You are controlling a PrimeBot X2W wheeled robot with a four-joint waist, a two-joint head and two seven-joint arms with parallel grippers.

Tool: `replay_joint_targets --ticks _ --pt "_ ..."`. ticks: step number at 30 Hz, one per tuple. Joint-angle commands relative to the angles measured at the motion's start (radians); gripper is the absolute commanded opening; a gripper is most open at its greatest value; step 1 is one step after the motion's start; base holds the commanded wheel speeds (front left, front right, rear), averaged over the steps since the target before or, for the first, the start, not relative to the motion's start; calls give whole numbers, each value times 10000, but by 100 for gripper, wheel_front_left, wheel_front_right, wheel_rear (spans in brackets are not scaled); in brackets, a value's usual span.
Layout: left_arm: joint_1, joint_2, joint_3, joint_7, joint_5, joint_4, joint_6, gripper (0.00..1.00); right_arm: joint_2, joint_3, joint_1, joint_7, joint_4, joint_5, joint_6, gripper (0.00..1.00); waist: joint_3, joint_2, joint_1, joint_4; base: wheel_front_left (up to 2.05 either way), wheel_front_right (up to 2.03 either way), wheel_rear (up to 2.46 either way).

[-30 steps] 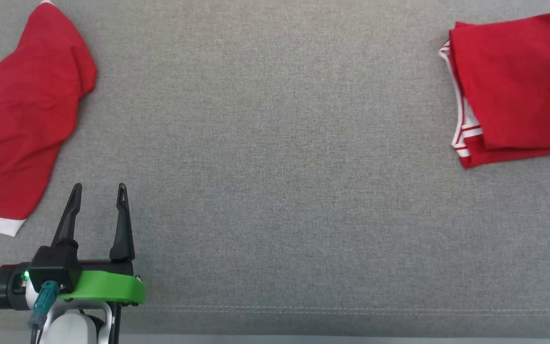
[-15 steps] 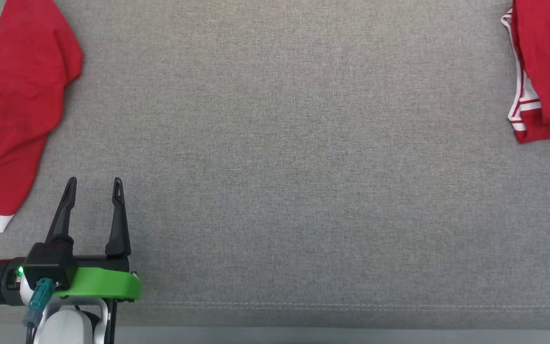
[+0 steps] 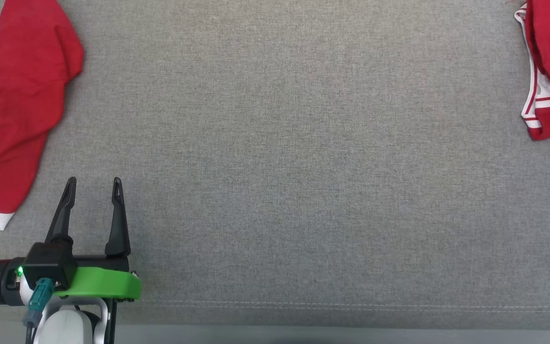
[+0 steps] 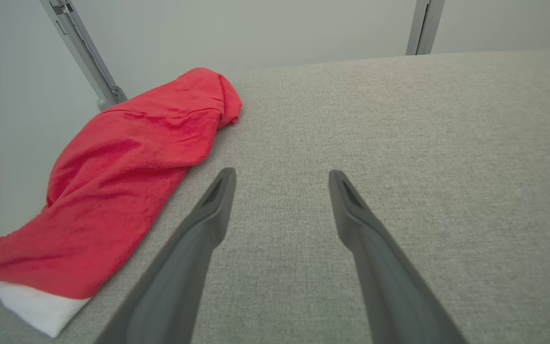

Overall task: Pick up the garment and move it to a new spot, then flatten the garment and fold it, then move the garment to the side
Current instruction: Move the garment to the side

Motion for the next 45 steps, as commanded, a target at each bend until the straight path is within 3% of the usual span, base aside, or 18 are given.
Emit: replay_joint_targets --ticks 1,10,20,28,37,45 --pt "-123 4 -2 -25 30 -6 22 100 -24 34 -93 -186 42 -146 -14 100 -4 -1 0 -5 0 0 0" --pt "-113 -31 40 -25 20 66 51 100 197 -18 76 -1331 -273 -136 -14 100 -222 -1 0 -80 0 0 0" --pt "299 -127 166 -25 -108 124 86 100 655 -290 1721 -5392 -1923 423 -14 100 -1339 -1 0 -341 0 0 0" --pt "740 -165 291 -25 -137 162 85 100 1258 -696 3313 -6779 -2615 709 -14 100 -2250 -1 0 -634 0 0 0" --pt "1021 -200 308 -25 -171 170 85 100 1891 -3554 5399 -6814 -4498 -914 -14 100 -2938 -1 0 -884 0 0 0" --pt "1304 -192 358 -25 -136 238 34 100 3121 -5841 8142 -6815 -6387 -2945 -15 100 -3534 -1 0 -916 0 0 0"
